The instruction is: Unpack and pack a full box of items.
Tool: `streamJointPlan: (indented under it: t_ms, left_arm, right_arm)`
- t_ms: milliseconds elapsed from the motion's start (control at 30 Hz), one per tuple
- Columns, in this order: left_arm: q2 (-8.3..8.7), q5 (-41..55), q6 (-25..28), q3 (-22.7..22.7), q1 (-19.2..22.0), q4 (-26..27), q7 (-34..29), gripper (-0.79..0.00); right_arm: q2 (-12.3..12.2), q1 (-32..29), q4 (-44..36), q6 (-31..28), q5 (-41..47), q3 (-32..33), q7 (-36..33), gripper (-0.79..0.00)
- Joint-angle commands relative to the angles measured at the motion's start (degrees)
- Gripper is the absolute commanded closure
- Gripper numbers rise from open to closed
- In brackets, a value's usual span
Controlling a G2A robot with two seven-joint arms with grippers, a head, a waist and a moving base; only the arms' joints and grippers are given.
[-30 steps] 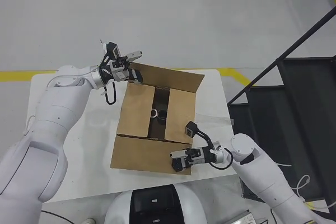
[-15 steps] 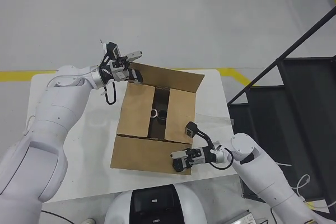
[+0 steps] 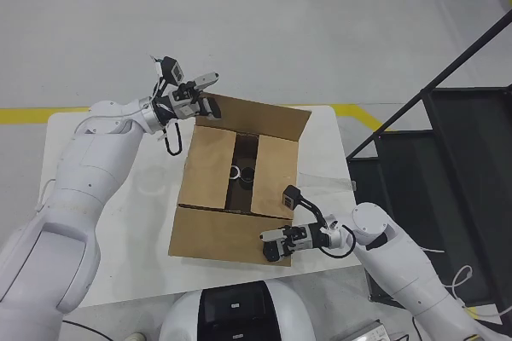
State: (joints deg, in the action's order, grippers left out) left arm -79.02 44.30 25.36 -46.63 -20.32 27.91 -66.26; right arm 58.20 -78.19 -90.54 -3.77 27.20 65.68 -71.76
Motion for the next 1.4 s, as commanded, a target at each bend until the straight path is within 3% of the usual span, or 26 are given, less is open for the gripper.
streamJointPlan:
  t_ms: [0, 233, 500, 867, 1167, 1367]
  left_arm:
    - [0.61, -0.81, -0.2, -0.94, -0.83, 1.47, 2.7, -0.785]
    - [1.82, -8.28, -3.95, -1.77, -1.97, 4.53, 12.15, -0.785]
    - [-0.15, -14.9, -7.02, 1.1, -0.46, 0.2, 18.75, -0.785]
    - [-3.85, -18.66, -7.67, 3.64, 2.49, -8.96, 22.35, -0.785]
    - [-5.38, -21.75, -11.65, 4.34, 3.61, -13.44, 23.04, -0.785]
    - [-5.73, -21.57, -11.13, 3.53, 3.86, -14.34, 21.35, -0.785]
  right_arm:
    - [0.0, 0.0, 0.0, 0.0, -0.02, 0.0, 0.0, -0.785]
    - [0.0, 0.0, 0.0, 0.0, -0.02, 0.0, 0.0, -0.785]
    - [0.0, 0.0, 0.0, 0.0, -0.02, 0.0, 0.0, -0.785]
    - [0.0, 0.0, 0.0, 0.0, -0.02, 0.0, 0.0, -0.785]
    - [0.0, 0.0, 0.0, 0.0, -0.02, 0.0, 0.0, -0.785]
    - [0.0, 0.0, 0.0, 0.0, -0.02, 0.0, 0.0, -0.785]
